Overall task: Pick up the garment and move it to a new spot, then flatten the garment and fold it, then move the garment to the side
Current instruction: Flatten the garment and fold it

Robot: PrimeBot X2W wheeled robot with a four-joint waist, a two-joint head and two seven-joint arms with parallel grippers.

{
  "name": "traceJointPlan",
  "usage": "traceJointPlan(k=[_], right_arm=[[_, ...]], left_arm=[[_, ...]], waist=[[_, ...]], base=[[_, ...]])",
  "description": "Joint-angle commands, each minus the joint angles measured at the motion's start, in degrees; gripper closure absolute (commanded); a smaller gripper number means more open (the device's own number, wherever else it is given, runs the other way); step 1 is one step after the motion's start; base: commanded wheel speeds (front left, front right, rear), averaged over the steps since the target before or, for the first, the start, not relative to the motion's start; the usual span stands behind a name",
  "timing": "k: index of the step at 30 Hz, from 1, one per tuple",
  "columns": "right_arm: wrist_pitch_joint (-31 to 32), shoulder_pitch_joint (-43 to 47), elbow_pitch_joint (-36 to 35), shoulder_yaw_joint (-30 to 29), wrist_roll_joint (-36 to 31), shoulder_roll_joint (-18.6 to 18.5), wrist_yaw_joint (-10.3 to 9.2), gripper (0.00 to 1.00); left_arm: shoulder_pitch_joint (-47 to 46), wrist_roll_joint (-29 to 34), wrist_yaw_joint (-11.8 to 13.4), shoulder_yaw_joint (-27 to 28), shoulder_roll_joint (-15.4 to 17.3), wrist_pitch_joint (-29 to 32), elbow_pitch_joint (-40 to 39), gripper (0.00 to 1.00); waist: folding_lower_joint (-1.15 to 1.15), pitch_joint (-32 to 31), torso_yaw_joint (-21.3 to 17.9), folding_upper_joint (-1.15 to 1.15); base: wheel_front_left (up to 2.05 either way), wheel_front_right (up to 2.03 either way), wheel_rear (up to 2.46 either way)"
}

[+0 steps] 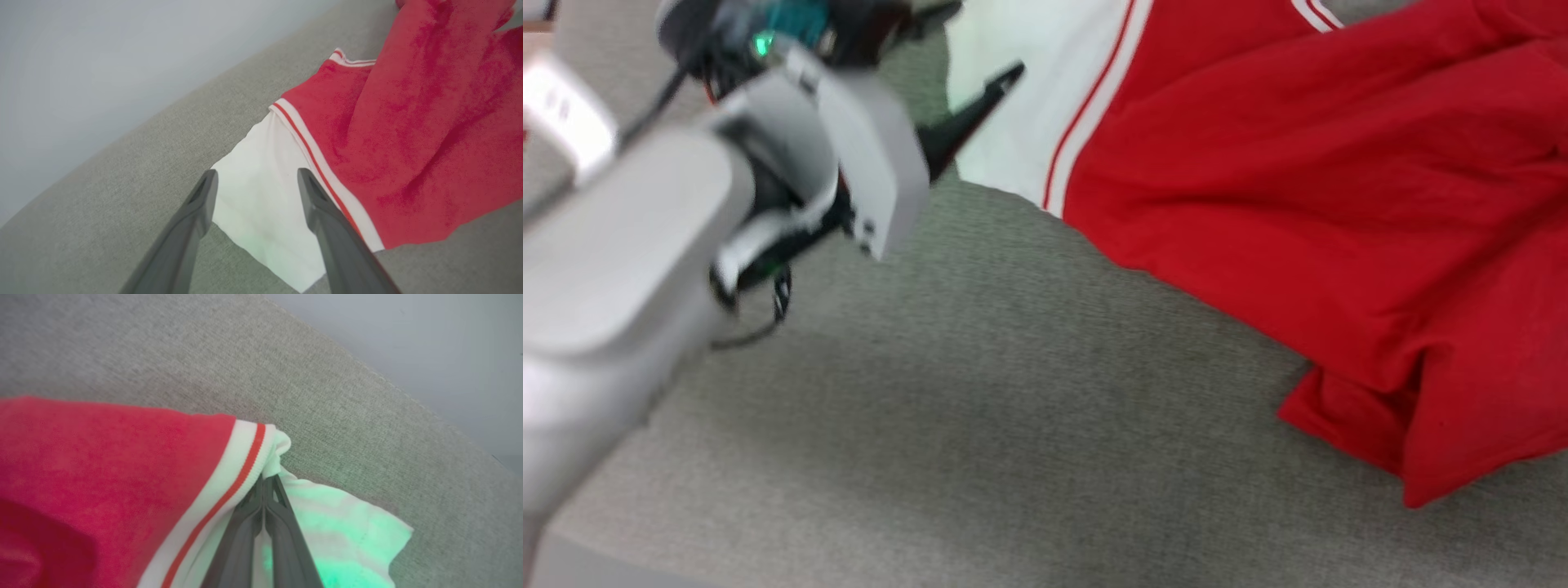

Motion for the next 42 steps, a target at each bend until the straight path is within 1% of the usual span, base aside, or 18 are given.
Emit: traceJointPlan(k=[1, 3, 6, 9, 11, 13, 16, 19, 21, 22, 23, 26, 28, 31, 33, 36, 39, 42], right_arm=[[0.73, 1.70, 0.35, 1.79, 0.59, 1.16, 0.30, 1.00], [0.52, 0.82, -0.10, 2.95, 0.94, 1.53, 0.30, 1.00], [0.34, -0.66, -0.42, 4.66, 1.51, 1.77, 0.27, 1.00], [0.02, -1.96, -0.40, 6.20, 2.13, 2.14, 0.27, 1.00], [-0.04, -2.94, -0.63, 7.51, 2.34, 2.48, 0.26, 1.00], [-0.36, -3.84, -0.65, 8.67, 2.64, 2.75, 0.26, 1.00], [-0.94, -4.96, -0.62, 10.35, 3.32, 3.26, 0.26, 1.00], [-1.39, -5.62, -0.35, 12.09, 4.17, 3.48, 0.26, 1.00], [-1.89, -6.07, -0.12, 13.09, 4.87, 3.41, 0.26, 1.00], [-2.19, -6.28, 0.00, 13.61, 5.19, 3.31, 0.26, 1.00], [-2.57, -6.50, 0.07, 13.90, 5.36, 3.19, 0.26, 1.00], [-4.25, -7.38, 0.37, 14.71, 5.98, 2.90, 0.26, 1.00], [-6.40, -8.20, 0.50, 14.56, 6.46, 2.90, 0.17, 1.00], [-11.37, -9.09, 1.25, 12.97, 7.64, 3.32, 0.16, 1.00], [-15.22, -9.89, 2.16, 11.38, 8.38, 3.83, 0.16, 1.00], [-21.38, -12.17, 4.17, 9.80, 7.48, 4.61, 0.16, 1.00], [-27.15, -14.45, 7.66, 8.72, 5.12, 5.08, 0.15, 1.00], [-32.87, -18.00, 12.89, 6.79, 2.55, 6.28, 0.15, 1.00]], left_arm=[[-1.18, -1.29, 0.12, -1.26, -0.17, 0.77, 0.80, 0.00], [-6.03, -4.46, 0.11, -5.85, -0.42, 2.90, 4.50, 0.00], [-11.73, -7.41, 0.11, -12.14, -1.06, 4.19, 10.34, 0.00], [-15.68, -11.60, 0.11, -15.93, -2.17, 3.63, 15.27, 0.00], [-17.12, -14.62, 0.12, -17.48, -2.48, 4.14, 17.88, 0.00], [-17.87, -16.83, 0.11, -18.91, -2.54, 5.98, 20.00, 0.00], [-18.78, -17.95, 0.13, -20.20, -2.38, 7.91, 22.23, 0.00], [-17.44, -21.53, 0.11, -20.82, -2.84, 10.21, 21.99, 0.00], [-16.62, -24.63, -0.04, -21.10, -2.86, 12.47, 20.53, 0.58], [-16.53, -25.41, -0.08, -21.20, -2.60, 13.52, 19.70, 0.89], [-16.44, -26.14, -0.08, -21.25, -2.25, 14.05, 19.09, 1.00], [-16.26, -27.03, -0.07, -21.24, -1.15, 14.30, 17.75, 1.00], [-16.52, -27.31, -0.01, -21.17, -0.82, 12.43, 17.63, 1.00], [-17.51, -28.00, 0.01, -20.85, -0.82, 8.31, 18.53, 1.00], [-18.86, -28.51, 0.01, -20.51, -0.73, 4.61, 19.81, 1.00], [-21.49, -27.97, 0.09, -19.19, -1.25, -3.28, 23.39, 1.00], [-23.70, -27.39, 0.09, -17.64, -2.95, -11.34, 28.38, 1.00], [-26.93, -28.17, 0.08, -15.40, -4.84, -17.64, 33.35, 1.00]], waist=[[0.00, 1.51, -1.53, 0.00], [0.00, 2.21, -2.33, 0.00], [0.00, 3.16, -3.30, 0.00], [0.00, 3.86, -4.20, 0.00], [0.00, 4.38, -4.84, 0.00], [0.00, 4.82, -5.49, 0.00], [0.00, 5.24, -6.30, 0.00], [0.00, 5.25, -6.77, 0.00], [0.00, 5.14, -6.91, 0.00], [0.00, 5.10, -6.94, 0.00], [0.00, 5.09, -7.00, 0.00], [0.00, 4.98, -7.17, 0.00], [0.00, 4.84, -7.32, 0.00], [0.00, 4.05, -7.65, 0.00], [0.00, 3.21, -7.96, 0.00], [0.00, 1.27, -8.52, 0.00], [0.00, -1.20, -9.03, 0.00], [0.00, -3.85, -9.69, 0.00]], base=[[0.00, 0.00, 0.00], [0.00, 0.00, 0.00], [0.00, 0.00, 0.00], [0.00, 0.00, 0.00], [0.00, 0.00, 0.00], [0.00, 0.00, 0.00], [0.00, 0.00, 0.00], [0.00, 0.00, 0.00], [0.00, 0.00, 0.00], [0.00, 0.00, 0.00], [0.00, 0.00, 0.00], [0.00, 0.00, 0.00], [0.00, 0.00, 0.00], [0.00, 0.00, 0.00], [0.00, 0.00, 0.00], [0.00, 0.00, 0.00], [0.00, 0.00, 0.00], [0.00, 0.00, 0.00]])
